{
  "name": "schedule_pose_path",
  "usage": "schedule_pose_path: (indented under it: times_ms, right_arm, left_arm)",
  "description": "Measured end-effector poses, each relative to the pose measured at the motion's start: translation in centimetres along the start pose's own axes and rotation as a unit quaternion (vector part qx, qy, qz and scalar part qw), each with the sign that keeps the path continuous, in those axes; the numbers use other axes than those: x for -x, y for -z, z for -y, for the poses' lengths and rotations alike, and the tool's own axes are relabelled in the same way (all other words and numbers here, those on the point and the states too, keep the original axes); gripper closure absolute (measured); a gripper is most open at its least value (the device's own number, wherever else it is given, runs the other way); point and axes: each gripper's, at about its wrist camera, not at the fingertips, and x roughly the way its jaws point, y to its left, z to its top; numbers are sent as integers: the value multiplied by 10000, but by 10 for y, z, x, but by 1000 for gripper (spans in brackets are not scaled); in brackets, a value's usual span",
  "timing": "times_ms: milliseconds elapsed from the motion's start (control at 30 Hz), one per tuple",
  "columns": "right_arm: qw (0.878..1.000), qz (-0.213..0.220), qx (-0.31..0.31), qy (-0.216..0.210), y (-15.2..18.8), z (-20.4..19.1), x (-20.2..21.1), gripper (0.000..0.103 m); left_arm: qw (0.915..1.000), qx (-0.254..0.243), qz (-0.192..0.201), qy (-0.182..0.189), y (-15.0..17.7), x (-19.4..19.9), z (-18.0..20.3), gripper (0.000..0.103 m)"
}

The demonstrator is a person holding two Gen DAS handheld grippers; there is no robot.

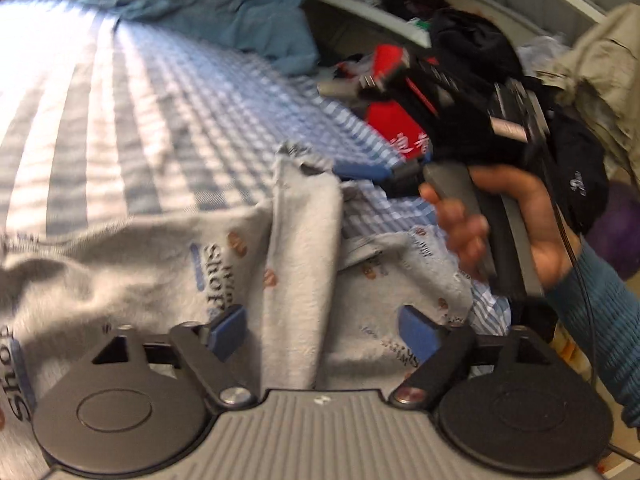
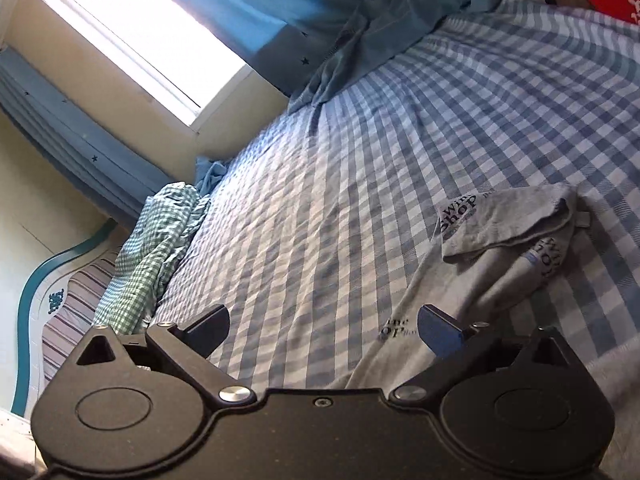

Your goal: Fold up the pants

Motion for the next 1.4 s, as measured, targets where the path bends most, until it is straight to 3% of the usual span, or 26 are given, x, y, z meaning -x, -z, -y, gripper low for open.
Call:
schedule_pose_path:
  times_ms: [133, 233, 333, 400, 533, 633, 733, 767, 800, 867, 1000, 1200, 1400]
  right_arm:
    - [9980, -186, -367, 471, -15, 1, -37, 7]
    - [9924, -285, -207, 1181, -21, -1, -58, 13]
    - [9786, -309, 270, 2016, -25, -8, -75, 26]
    - [9706, -322, 449, 2343, -25, -11, -84, 40]
    - [9596, -288, 608, 2731, -26, -15, -99, 47]
    - [9491, -236, 885, 3014, -26, -21, -110, 50]
    - [9398, -135, 963, 3277, -25, -22, -115, 75]
    - [9392, -77, 940, 3303, -25, -21, -113, 90]
    - [9403, -7, 885, 3287, -27, -19, -110, 97]
    - [9456, 151, 750, 3161, -29, -13, -100, 101]
    - [9524, 380, 740, 2934, -41, -10, -71, 102]
    - [9691, 585, 1061, 2150, -65, -19, 4, 102]
    - [9608, 594, 1919, 1909, -54, -19, 89, 102]
  left_arm:
    - [9992, 380, -92, 33, 0, 0, -11, 35]
    - [9984, 554, -126, 27, -1, -1, -16, 46]
    - [9974, 696, -159, -79, -2, -3, -18, 56]
    - [9968, 768, -163, -160, -3, -4, -16, 66]
    - [9951, 925, -214, -274, -5, -7, -19, 88]
    - [9949, 930, -189, -356, -5, -7, -18, 99]
    - [9956, 814, -143, -435, -3, -5, -13, 101]
    - [9960, 760, -127, -459, -3, -4, -12, 102]
    - [9963, 697, -108, -482, -3, -3, -10, 102]
    - [9970, 575, -62, -515, -3, 0, -7, 102]
    - [9974, 286, 22, -658, -3, 5, 4, 103]
    - [9963, -400, 192, -742, 0, 20, 34, 103]
    - [9913, -1082, 154, -731, 9, 28, 70, 103]
